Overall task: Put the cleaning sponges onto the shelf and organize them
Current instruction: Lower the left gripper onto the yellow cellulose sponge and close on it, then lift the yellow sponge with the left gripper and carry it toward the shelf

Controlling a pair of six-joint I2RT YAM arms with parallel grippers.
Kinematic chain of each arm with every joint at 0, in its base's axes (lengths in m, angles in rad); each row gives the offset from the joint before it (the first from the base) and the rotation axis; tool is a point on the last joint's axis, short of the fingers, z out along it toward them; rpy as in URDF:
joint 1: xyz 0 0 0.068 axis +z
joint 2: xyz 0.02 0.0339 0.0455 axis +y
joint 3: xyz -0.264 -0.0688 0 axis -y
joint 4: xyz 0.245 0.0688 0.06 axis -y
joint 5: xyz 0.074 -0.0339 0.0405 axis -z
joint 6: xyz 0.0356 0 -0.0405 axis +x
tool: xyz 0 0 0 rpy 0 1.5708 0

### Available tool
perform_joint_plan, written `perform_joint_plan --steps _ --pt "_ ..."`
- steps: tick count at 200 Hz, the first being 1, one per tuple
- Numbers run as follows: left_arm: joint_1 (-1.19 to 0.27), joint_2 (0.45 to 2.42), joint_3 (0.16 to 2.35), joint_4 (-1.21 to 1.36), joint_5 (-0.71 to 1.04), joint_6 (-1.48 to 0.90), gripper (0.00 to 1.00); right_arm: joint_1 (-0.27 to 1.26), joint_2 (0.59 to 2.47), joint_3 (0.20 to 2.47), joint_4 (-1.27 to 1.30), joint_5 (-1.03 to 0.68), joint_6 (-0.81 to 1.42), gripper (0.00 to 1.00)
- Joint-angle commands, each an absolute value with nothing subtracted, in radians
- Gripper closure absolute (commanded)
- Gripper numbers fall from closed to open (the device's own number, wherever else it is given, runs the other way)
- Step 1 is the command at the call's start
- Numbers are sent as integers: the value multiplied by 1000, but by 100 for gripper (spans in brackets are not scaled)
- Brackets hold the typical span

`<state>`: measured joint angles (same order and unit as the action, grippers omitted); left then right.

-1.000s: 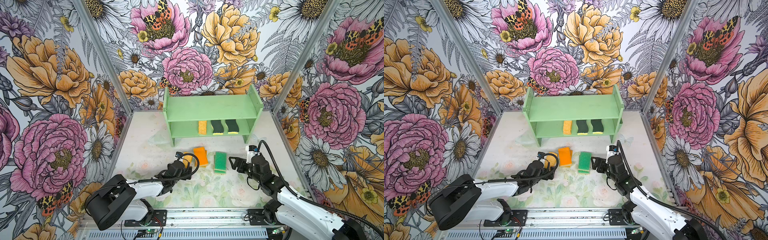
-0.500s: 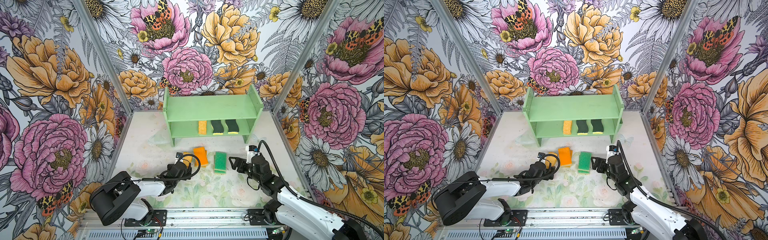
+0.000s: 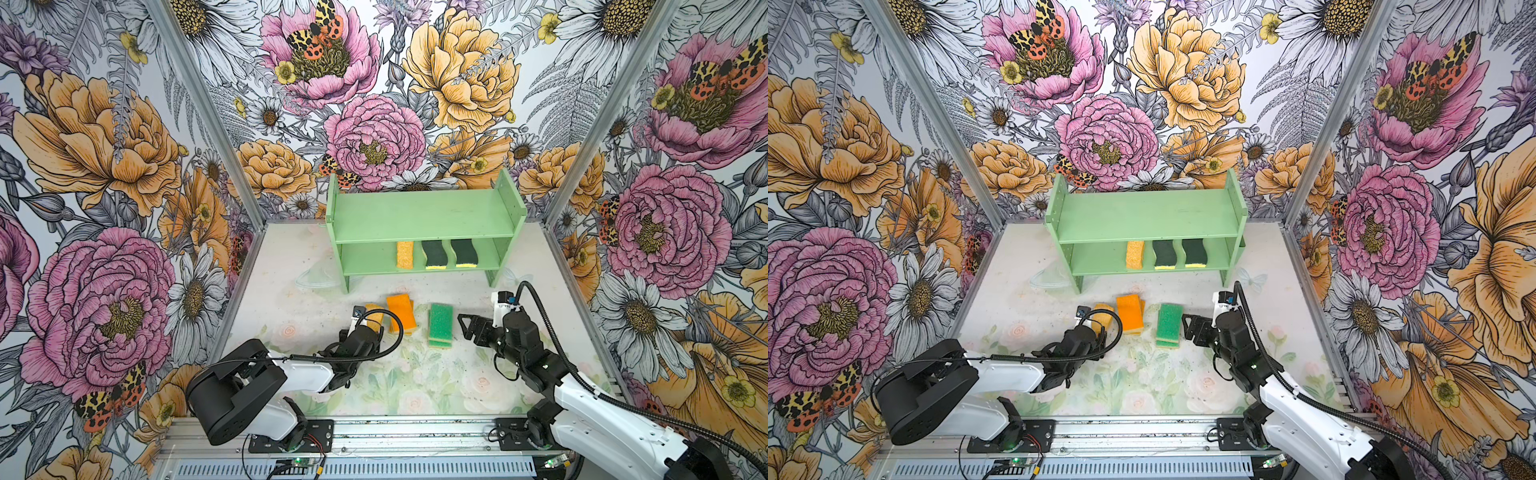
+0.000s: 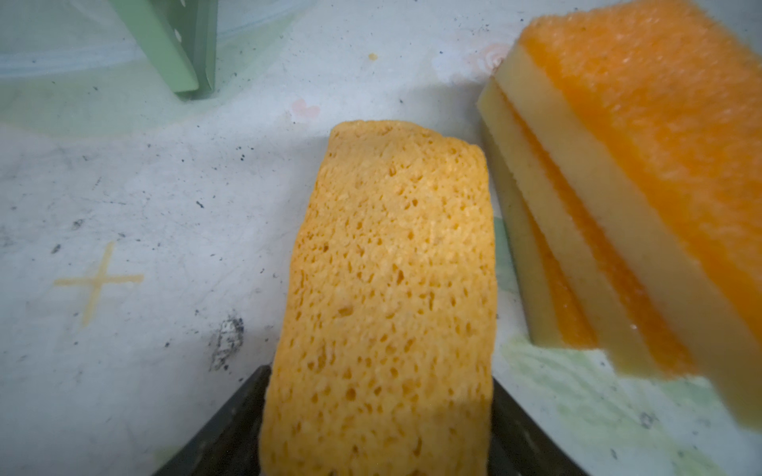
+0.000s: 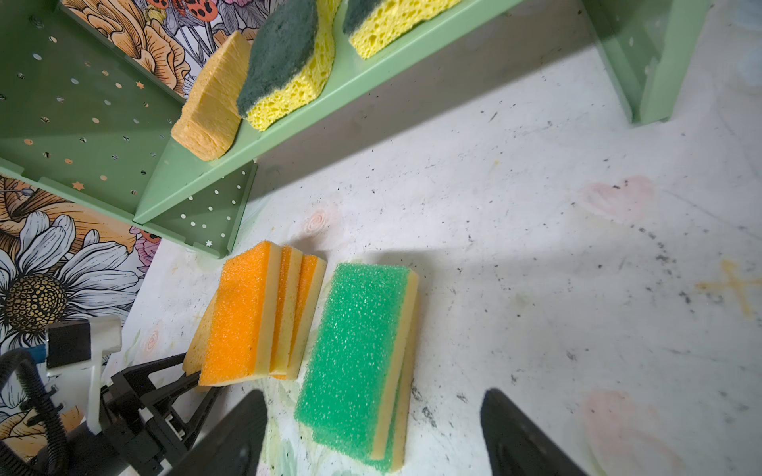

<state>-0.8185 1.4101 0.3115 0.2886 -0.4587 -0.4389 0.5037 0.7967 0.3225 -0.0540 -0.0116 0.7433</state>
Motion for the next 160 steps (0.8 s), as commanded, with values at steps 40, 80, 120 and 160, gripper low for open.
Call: perform_joint_plan --steps 40,80,120,160 --pt "-827 1418 317 302 -495 -486 35 499 782 311 -21 -3 748 17" --pt "-831 1396 317 308 -496 -493 42 499 785 310 -18 -3 750 17" --pt "-856 1306 298 308 -570 -529 47 499 788 310 -15 -4 750 17" --pt "-881 1178 285 272 -662 -530 48 499 792 311 -10 -6 749 17"
